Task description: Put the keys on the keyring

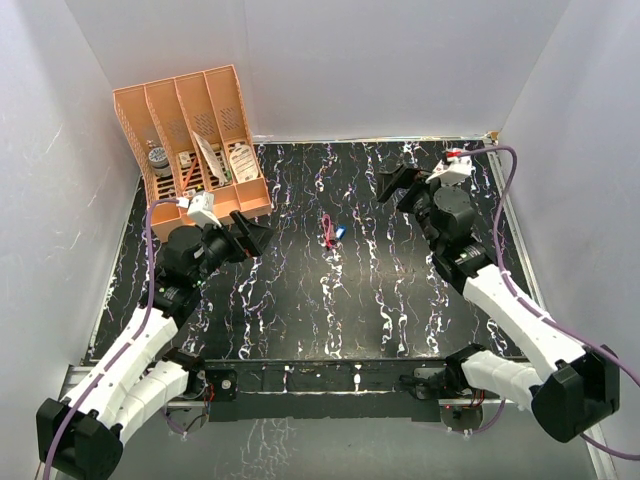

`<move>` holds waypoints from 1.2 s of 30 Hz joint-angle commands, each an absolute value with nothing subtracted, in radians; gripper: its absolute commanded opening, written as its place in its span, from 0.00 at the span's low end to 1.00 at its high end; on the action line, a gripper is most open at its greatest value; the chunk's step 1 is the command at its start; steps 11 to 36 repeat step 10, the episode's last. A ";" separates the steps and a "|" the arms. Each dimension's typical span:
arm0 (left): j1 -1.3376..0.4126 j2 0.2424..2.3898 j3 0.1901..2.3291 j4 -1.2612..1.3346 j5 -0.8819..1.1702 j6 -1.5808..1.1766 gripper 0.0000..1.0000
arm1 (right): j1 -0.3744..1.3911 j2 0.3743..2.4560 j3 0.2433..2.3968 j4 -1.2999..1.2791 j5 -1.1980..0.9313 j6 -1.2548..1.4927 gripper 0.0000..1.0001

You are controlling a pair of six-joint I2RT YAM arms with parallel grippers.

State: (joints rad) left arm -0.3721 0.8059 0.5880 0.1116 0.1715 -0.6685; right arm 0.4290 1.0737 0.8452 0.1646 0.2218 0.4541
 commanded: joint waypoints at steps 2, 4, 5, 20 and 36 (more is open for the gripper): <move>-0.368 0.818 0.635 0.139 0.155 -0.658 0.99 | 0.426 0.981 0.827 0.061 0.309 0.484 0.98; -0.368 0.822 0.631 0.154 0.151 -0.662 0.99 | 0.425 0.955 0.782 0.084 0.296 0.505 0.98; -0.369 0.821 0.623 0.168 0.150 -0.667 0.99 | 0.426 0.948 0.766 0.103 0.294 0.507 0.98; -0.369 0.791 0.578 0.267 0.130 -0.672 0.99 | 0.426 0.958 0.771 0.133 0.285 0.501 0.98; -0.369 0.791 0.578 0.267 0.130 -0.672 0.99 | 0.426 0.958 0.771 0.133 0.285 0.501 0.98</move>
